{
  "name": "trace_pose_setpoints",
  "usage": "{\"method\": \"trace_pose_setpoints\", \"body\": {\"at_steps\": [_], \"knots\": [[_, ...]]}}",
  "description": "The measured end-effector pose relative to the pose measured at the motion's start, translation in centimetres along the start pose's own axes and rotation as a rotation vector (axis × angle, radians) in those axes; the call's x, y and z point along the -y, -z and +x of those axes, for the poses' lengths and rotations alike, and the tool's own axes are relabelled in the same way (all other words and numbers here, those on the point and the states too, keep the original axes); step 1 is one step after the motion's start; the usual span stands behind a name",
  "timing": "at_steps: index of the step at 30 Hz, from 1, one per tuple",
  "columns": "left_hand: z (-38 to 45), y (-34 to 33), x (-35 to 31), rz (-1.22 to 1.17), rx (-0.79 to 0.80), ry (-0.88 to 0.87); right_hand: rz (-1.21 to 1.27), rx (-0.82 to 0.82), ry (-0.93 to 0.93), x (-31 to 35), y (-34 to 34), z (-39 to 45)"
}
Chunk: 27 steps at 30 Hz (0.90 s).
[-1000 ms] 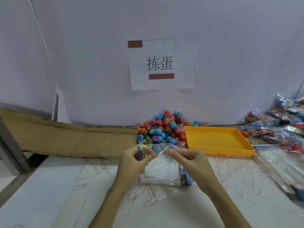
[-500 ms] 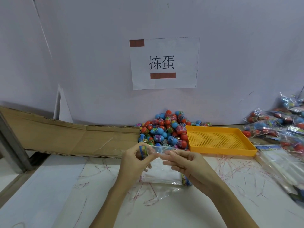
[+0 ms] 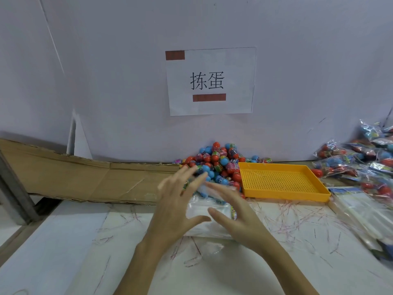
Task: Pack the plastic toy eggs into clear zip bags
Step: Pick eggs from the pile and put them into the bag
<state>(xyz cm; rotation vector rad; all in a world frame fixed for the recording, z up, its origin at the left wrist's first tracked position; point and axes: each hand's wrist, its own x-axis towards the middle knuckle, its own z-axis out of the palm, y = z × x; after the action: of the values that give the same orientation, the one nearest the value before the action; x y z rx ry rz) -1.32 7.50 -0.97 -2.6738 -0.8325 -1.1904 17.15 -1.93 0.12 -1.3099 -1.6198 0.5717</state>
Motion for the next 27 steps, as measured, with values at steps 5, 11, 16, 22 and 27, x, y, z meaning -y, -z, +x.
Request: {"method": "trace_pose_setpoints", "body": {"at_steps": [5,11,16,22,27], "knots": [[0.0,-0.6,-0.8,0.143,-0.043,-0.110,-0.039,-0.012,0.065,-0.3,-1.9,-0.3],[0.1,0.1,-0.6,0.059,-0.082,-0.099,-0.127,0.000,0.138,-0.1,-1.9,-0.1],[-0.1,0.8,-0.1,-0.102,0.011,0.082,-0.002,-0.110,0.188,0.4,-1.1,-0.1],[0.1,1.1,0.4,-0.445,-0.057,0.536,-0.134,-0.386,0.090,-0.5,0.8,0.5],[0.4,0.7,0.5,-0.773,-0.052,0.774,-0.522,-0.123,-0.034,-3.3,0.3,0.8]]}}
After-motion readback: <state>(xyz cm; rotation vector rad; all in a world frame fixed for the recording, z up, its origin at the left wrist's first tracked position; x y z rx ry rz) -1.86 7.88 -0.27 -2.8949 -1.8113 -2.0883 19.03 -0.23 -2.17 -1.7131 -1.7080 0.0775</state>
